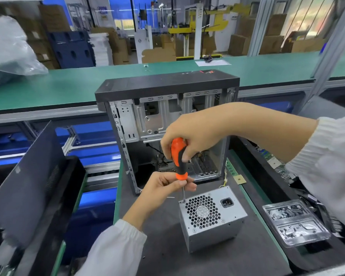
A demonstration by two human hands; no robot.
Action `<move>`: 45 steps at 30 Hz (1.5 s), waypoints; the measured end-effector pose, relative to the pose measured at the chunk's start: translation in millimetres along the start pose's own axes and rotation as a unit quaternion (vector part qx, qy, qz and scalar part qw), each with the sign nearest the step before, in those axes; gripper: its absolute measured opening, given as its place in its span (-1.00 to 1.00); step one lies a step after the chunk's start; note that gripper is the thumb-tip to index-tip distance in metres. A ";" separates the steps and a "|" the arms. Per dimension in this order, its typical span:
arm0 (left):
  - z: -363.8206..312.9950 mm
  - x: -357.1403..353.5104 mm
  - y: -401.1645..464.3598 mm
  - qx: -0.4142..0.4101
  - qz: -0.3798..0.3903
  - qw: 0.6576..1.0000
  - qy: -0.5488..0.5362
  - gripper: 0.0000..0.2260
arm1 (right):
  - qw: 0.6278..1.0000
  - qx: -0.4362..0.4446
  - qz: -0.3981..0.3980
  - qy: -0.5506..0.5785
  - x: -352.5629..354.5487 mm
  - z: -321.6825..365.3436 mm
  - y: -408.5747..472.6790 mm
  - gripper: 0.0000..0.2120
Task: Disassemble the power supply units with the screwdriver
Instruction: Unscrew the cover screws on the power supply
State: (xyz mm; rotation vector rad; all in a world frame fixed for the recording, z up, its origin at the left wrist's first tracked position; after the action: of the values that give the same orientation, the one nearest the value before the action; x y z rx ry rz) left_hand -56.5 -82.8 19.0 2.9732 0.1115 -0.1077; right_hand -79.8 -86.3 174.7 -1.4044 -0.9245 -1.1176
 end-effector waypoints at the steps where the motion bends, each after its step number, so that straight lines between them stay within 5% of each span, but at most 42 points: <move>1: -0.2 0.6 -0.6 -0.003 -0.008 1.000 -0.001 -0.82 | 1.000 -0.012 -0.017 0.001 1.0 -1.7 1.5 -0.69; 3: -2.0 -0.3 -0.6 -0.004 -0.016 1.000 0.003 -0.82 | 0.996 -0.082 -0.036 0.005 0.9 -12.8 2.7 -0.40; 6: -2.5 -0.7 -1.4 -0.001 -0.036 0.999 0.013 -0.82 | 0.989 -0.135 0.002 -0.068 -11.4 -19.8 4.1 -0.29; 14: -7.6 0.8 -3.3 0.012 -0.052 0.998 -0.018 -0.81 | 0.997 0.050 0.043 -0.050 -15.1 7.3 0.0 -0.87; 18: -7.8 -2.8 -3.4 0.024 -0.014 1.000 -0.008 -0.77 | 0.994 0.091 0.052 -0.002 -14.7 15.0 2.1 -0.74; 24: -3.4 0.5 -4.2 0.033 -0.054 0.998 -0.003 -0.77 | 0.995 -0.086 -0.024 -0.043 -2.3 -15.6 8.0 -0.31; 28: -3.5 0.8 -3.5 0.030 -0.054 0.998 0.001 -0.81 | 0.996 -0.054 0.026 -0.064 -12.9 -11.8 8.9 -0.45; 32: -5.6 -1.4 -3.5 0.019 -0.034 0.999 -0.009 -0.77 | 0.995 -0.005 0.094 0.029 -14.4 -11.9 -3.1 -0.87; 37: -6.2 -1.8 -1.1 0.005 -0.039 0.999 -0.001 -0.80 | 0.994 0.014 0.106 0.037 -12.5 -11.4 -3.8 -0.70; 42: -7.2 -2.1 -2.3 0.003 -0.053 0.999 -0.005 -0.80 | 0.992 -0.123 0.035 0.003 -12.6 -34.0 -0.7 -0.30; 45: -8.4 -3.6 -2.5 0.007 -0.058 0.998 -0.010 -0.79 | 0.992 -0.115 0.020 -0.049 -13.3 -32.6 4.6 -0.34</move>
State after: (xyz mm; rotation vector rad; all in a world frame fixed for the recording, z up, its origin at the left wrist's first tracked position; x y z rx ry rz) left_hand -59.7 -79.2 27.2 2.9776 0.2834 -0.1516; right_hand -83.3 -118.6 160.5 -1.6715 -0.8526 -1.1617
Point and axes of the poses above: each hand's wrist, its own y-axis towards the middle knuckle, its own x-axis out of the back of the hand, z = x × y, the point moved 10 cm from there along y, towards the middle knuckle, and after that the axes turned 3 degrees about -z, right-handed, at the moved point
